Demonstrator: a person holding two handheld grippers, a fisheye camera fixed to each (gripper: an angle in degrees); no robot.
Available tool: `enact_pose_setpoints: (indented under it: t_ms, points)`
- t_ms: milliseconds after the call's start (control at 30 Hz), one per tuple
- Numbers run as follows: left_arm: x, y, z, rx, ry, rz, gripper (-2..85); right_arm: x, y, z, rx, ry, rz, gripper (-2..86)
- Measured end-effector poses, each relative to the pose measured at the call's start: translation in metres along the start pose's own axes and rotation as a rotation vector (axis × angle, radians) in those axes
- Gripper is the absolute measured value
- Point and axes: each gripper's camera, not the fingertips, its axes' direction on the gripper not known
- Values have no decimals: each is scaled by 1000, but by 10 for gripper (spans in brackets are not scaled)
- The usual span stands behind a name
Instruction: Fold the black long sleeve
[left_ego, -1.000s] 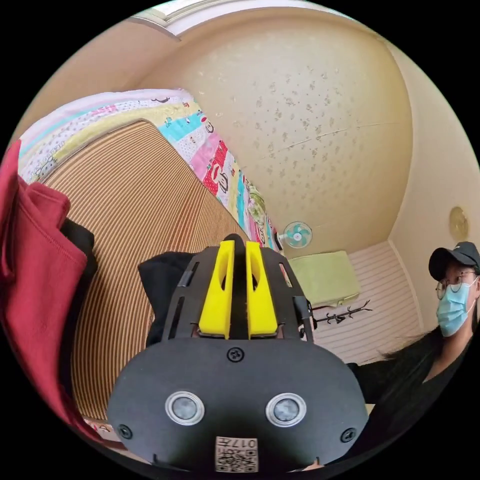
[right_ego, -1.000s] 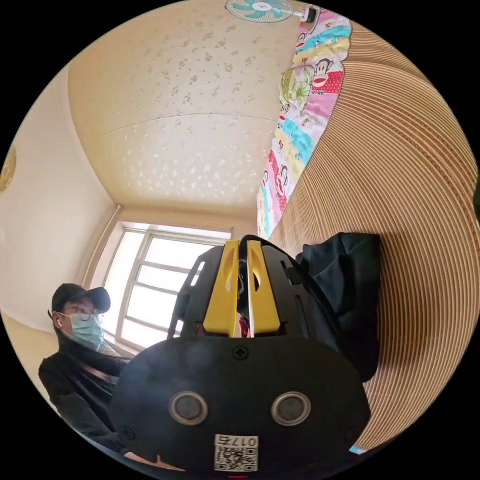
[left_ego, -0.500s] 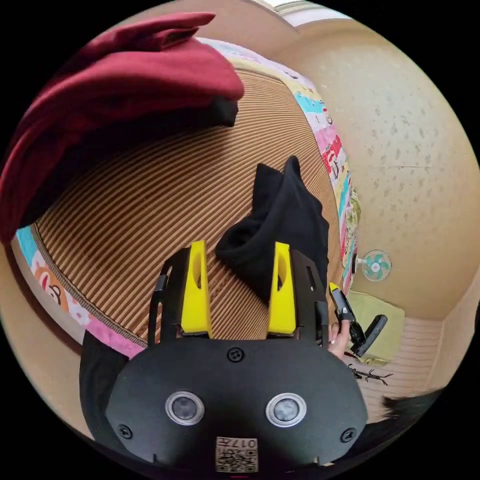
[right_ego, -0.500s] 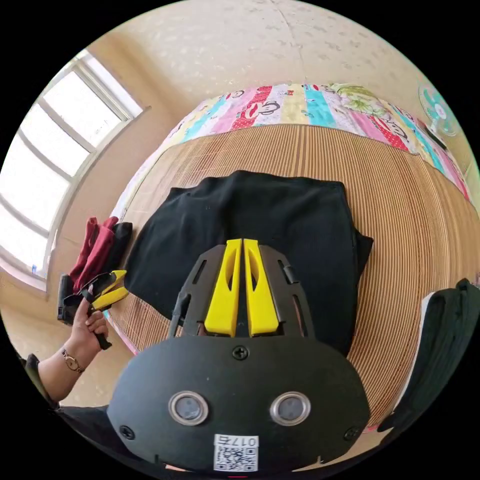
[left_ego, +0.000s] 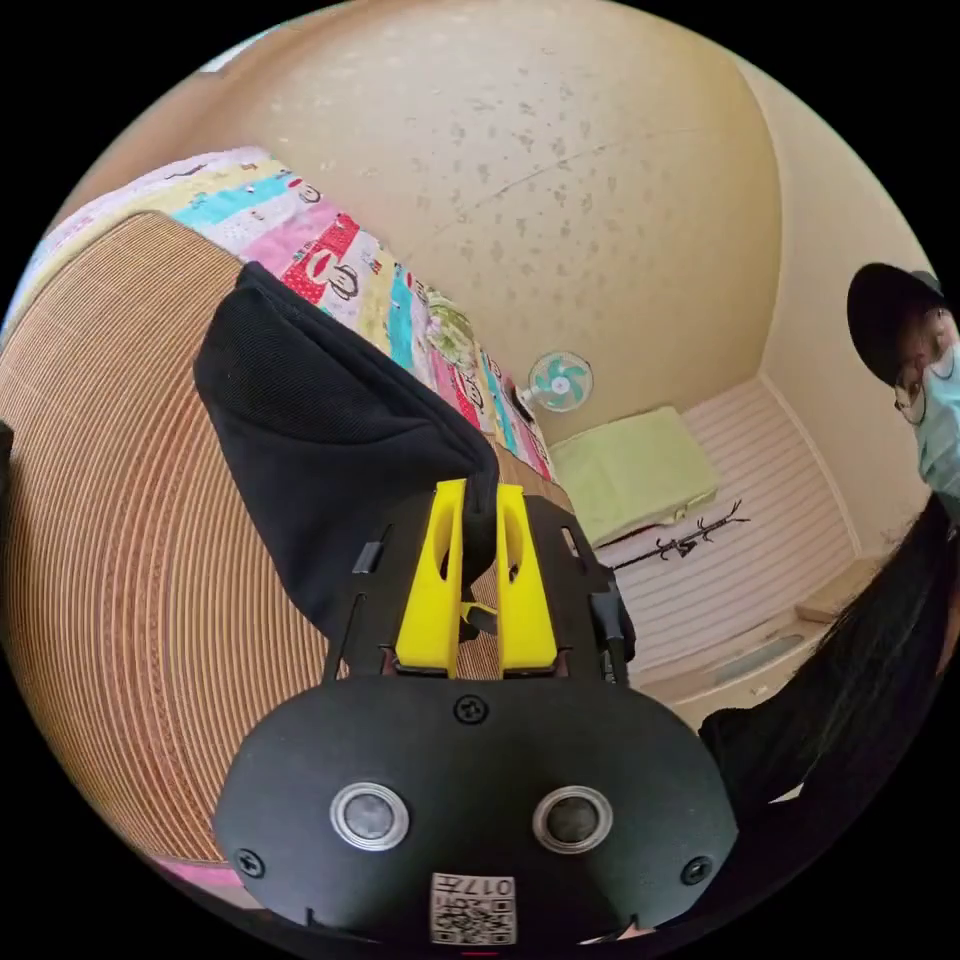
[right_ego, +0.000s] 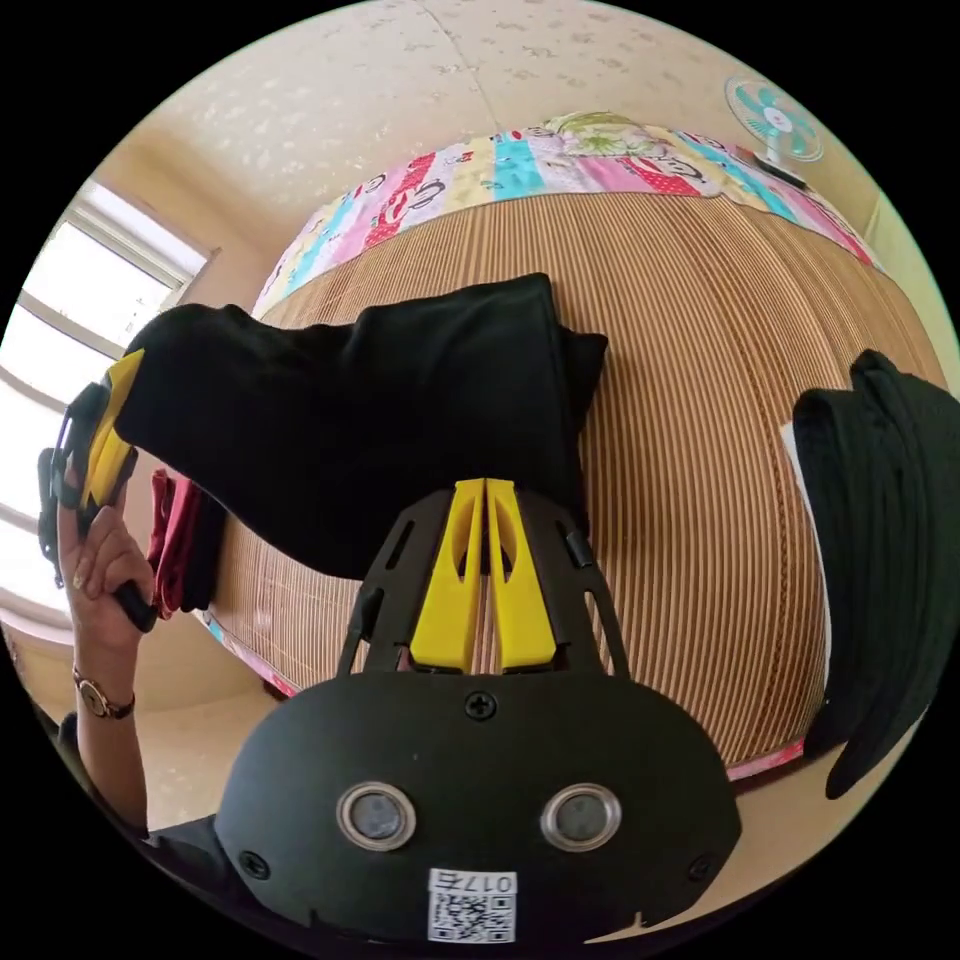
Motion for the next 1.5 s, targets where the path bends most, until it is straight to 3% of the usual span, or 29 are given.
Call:
enact_pose_setpoints:
  t_ms: [100,233,333,400,467,633,700,767,833,1000,1133,1333,1500]
  points:
    - [48,17,87,-222,71,126,62,46,33,-19,22,-23,161,7]
    - [68,47,132,-343,173,158,97,98,60,-25,15,-87,305,18]
    - [49,61,97,-231,27,61,108,128,66,-29,47,-172,364,44]
    - [8,77,60,-144,-197,-136,141,143,58,-33,103,-259,360,79]
    - [-27,87,47,-170,-255,-282,177,151,43,-29,112,-347,337,105]
    - [-90,115,88,-400,-14,-495,180,167,-5,18,-27,-526,318,160]
    - [-99,124,110,-474,53,-549,125,163,-12,37,-134,-563,325,173]
    - [-98,125,117,-495,135,-565,79,155,-1,19,-74,-512,328,177]
    - [-86,122,108,-470,199,-567,70,154,23,-3,-23,-501,426,177]
    - [-19,106,59,-471,267,-460,66,160,141,-14,41,-860,1026,191]
    - [8,117,23,-467,261,-468,65,123,197,-23,56,-827,1192,196]
    - [26,129,-23,-482,338,-538,65,85,231,-73,36,-767,996,207]
    - [62,118,-61,-482,347,-530,66,-1,249,-130,-39,-523,569,231]
